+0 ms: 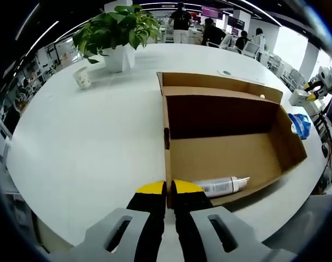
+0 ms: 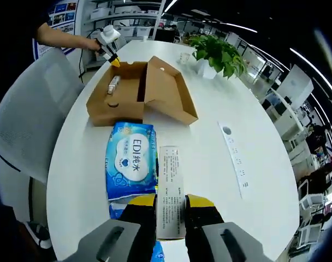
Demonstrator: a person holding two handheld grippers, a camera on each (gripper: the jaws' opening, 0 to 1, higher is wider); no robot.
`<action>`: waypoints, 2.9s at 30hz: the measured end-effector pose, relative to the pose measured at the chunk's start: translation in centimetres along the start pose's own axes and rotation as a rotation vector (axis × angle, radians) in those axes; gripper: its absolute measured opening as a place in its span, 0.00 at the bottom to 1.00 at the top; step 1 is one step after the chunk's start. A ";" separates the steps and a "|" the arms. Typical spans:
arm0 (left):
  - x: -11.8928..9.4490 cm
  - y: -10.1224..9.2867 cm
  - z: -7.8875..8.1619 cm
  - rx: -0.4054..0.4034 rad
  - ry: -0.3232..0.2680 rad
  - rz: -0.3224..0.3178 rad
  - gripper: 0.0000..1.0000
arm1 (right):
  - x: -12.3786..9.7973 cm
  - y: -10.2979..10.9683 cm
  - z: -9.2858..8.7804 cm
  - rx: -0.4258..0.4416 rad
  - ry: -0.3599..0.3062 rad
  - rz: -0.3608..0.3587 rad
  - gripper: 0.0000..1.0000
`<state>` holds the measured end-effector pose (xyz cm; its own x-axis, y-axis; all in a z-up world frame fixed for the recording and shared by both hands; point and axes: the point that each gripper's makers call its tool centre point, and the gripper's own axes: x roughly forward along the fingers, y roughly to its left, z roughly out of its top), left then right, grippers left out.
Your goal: Operate the shoe box by opening the lid, removing the specified soft item, and placing it in the target area until the item is outside and the box remains undamaged.
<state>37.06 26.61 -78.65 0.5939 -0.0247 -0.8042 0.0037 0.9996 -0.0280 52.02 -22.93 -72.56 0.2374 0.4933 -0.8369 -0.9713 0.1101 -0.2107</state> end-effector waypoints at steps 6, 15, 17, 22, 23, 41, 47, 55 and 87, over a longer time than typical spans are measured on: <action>0.3 0.1 0.0 -0.004 0.010 0.004 0.02 | 0.9 -0.6 -1.6 0.003 0.026 0.005 0.15; 0.3 0.0 0.1 -0.002 0.011 0.007 0.02 | 2.2 -1.1 -3.7 0.008 0.073 0.025 0.15; 0.4 0.0 0.1 -0.001 0.010 0.007 0.02 | 2.4 -1.1 -4.0 0.007 0.079 0.029 0.15; 0.5 0.1 0.1 -0.001 0.009 0.007 0.02 | 3.2 -1.0 -5.4 0.014 0.105 0.042 0.15; 0.5 0.2 0.1 -0.001 0.009 0.007 0.02 | 3.4 -1.0 -5.6 0.015 0.107 0.042 0.15; 0.5 0.2 0.1 0.000 0.010 0.009 0.02 | 4.1 -0.7 -10.2 -0.100 0.290 0.060 0.15; 0.4 0.0 0.0 0.001 0.011 0.011 0.02 | 4.0 -0.4 -11.0 -0.096 0.309 0.064 0.16; 0.3 0.0 0.0 0.000 0.012 0.009 0.02 | 3.9 -0.3 -11.8 -0.090 0.328 0.064 0.16; 0.4 -0.2 0.1 0.032 0.005 0.003 0.03 | -0.2 -1.2 -9.1 0.014 0.319 -0.114 0.37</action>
<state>37.40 26.44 -78.89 0.5897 -0.0219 -0.8073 0.0276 0.9996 -0.0069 53.29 -30.99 -76.72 0.3339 0.1829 -0.9247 -0.9380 0.1620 -0.3066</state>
